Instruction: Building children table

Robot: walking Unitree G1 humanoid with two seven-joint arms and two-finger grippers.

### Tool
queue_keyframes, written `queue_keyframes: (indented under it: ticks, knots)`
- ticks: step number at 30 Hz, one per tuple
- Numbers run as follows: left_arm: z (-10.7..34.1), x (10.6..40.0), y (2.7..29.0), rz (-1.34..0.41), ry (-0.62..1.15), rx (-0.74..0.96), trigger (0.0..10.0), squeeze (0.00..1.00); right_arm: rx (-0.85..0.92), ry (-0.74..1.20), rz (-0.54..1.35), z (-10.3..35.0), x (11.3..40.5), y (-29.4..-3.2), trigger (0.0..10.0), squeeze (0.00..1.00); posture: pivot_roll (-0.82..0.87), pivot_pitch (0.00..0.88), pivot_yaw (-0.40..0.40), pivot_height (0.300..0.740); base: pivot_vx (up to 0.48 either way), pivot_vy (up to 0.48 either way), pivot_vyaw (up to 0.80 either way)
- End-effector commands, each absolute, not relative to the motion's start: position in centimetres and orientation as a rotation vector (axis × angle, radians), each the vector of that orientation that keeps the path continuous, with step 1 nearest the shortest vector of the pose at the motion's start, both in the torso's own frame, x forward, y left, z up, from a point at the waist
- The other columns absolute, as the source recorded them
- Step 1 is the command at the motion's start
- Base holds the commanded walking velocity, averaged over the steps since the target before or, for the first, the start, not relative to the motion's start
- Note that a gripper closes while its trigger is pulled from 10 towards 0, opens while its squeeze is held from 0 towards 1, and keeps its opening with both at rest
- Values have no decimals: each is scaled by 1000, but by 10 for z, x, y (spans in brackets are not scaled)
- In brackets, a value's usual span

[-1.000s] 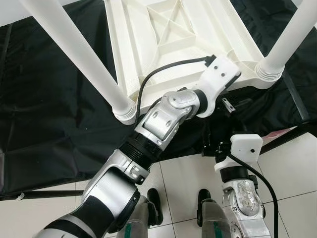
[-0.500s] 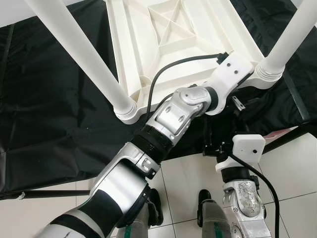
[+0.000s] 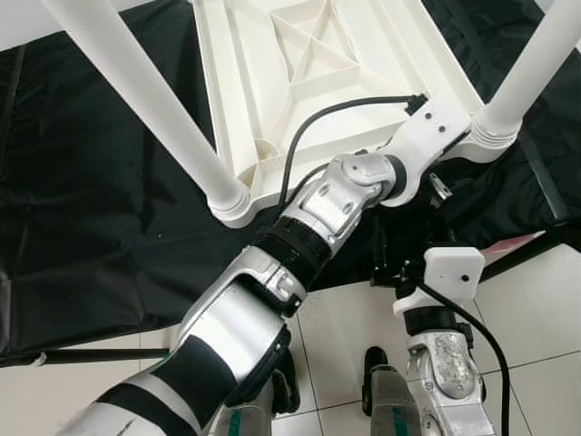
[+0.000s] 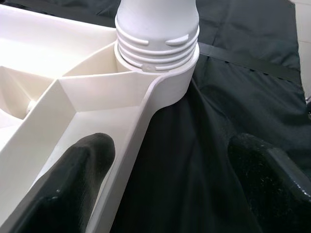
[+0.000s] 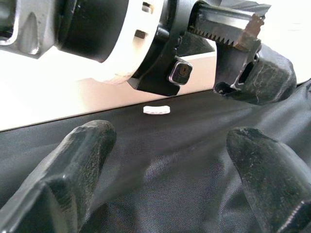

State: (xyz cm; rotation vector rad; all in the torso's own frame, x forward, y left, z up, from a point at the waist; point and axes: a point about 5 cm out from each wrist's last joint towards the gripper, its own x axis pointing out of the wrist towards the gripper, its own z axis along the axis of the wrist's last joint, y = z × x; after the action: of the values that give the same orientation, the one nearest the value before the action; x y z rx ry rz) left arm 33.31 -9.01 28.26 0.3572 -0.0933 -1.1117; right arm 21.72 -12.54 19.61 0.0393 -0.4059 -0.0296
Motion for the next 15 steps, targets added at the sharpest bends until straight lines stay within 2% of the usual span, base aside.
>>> queue_keyframes:
  ticks: [1, 6, 15]
  knots:
    - [278, 339, -88, -988, -90, 368, 10000, 0, 57, -398, -23, 194, 214, -122, 10000, 0, -213, 347, 228, 740, 0, 0, 0]
    - [270, 342, -92, -944, -69, 452, 10000, 0, 61, -396, -18, 193, 213, -119, 10000, 0, -214, 339, 235, 740, 0, 0, 0]
    - [269, 345, -96, -928, -35, 506, 10000, 0, 66, -396, -23, 193, 214, -118, 10000, 0, -202, 342, 244, 740, 0, 0, 0]
